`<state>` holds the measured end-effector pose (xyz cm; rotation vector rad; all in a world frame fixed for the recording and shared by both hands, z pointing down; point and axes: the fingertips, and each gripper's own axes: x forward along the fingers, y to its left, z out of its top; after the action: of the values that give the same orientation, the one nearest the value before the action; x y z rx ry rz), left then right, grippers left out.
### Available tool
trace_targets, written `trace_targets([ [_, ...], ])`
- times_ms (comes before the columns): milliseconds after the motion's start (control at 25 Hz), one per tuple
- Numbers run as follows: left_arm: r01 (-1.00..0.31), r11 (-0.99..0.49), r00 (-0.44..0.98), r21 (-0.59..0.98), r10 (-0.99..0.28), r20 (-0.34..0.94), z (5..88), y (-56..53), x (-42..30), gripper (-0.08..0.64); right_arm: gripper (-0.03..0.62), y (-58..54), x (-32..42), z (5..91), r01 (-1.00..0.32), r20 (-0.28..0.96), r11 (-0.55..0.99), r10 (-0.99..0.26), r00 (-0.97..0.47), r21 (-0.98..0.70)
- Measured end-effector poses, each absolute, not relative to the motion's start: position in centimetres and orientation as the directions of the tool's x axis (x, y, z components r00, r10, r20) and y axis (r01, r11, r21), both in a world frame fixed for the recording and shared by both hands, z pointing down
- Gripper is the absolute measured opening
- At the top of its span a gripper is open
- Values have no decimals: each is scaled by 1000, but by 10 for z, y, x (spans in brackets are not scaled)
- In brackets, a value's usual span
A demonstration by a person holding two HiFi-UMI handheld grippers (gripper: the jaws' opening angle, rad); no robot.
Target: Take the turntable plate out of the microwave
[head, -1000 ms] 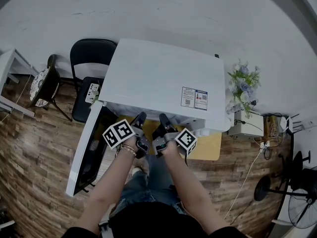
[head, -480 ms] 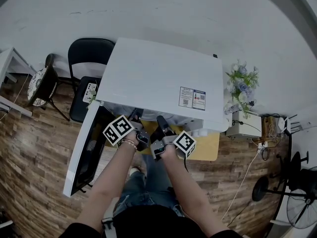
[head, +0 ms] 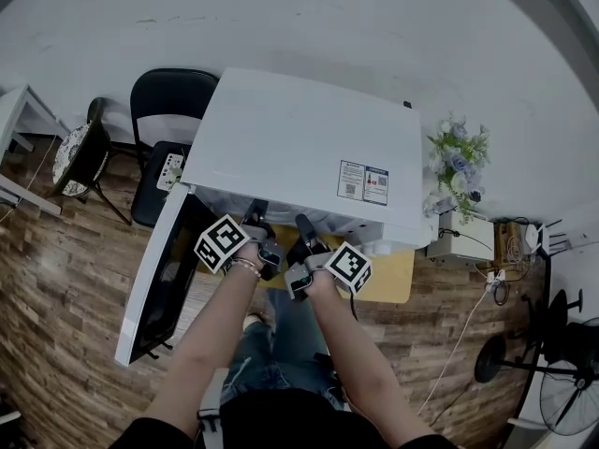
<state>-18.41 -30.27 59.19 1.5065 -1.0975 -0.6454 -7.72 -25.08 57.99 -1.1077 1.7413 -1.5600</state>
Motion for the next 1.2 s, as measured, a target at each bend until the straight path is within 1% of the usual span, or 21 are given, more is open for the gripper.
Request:
trace_targets([
  [160,-255,8,426,967,-897,119,588,-292,-191,48,78,-240,-87,586,-294,155,21,-811,-564,-956],
  [240,-256,-17,437,967,-894,100,583,-287,-193,37,80,-234,-92,591,-333,180,31,-792,-583,-942],
  [320,-265,-41,453,963,-887,88,579,-282,-192,32,96,-228,-94,596,-359,197,39,-779,-596,-933],
  [640,-250,-97,479,963,-877,36,569,-255,-191,34,161,-224,-88,602,-371,176,81,-773,-609,-925],
  [880,-226,-142,513,964,-858,-6,561,-231,-195,34,170,-233,-81,603,-347,137,105,-784,-606,-932],
  [1000,-218,-167,539,962,-842,-24,552,-217,-197,34,171,-238,-76,597,-333,99,143,-784,-613,-932],
  [1080,-238,-187,559,953,-829,-23,548,-206,-198,34,173,-235,-75,592,-338,79,186,-767,-637,-923],
  [1200,-275,-204,582,939,-813,-6,547,-192,-200,34,197,-226,-76,585,-371,76,251,-731,-678,-894],
])
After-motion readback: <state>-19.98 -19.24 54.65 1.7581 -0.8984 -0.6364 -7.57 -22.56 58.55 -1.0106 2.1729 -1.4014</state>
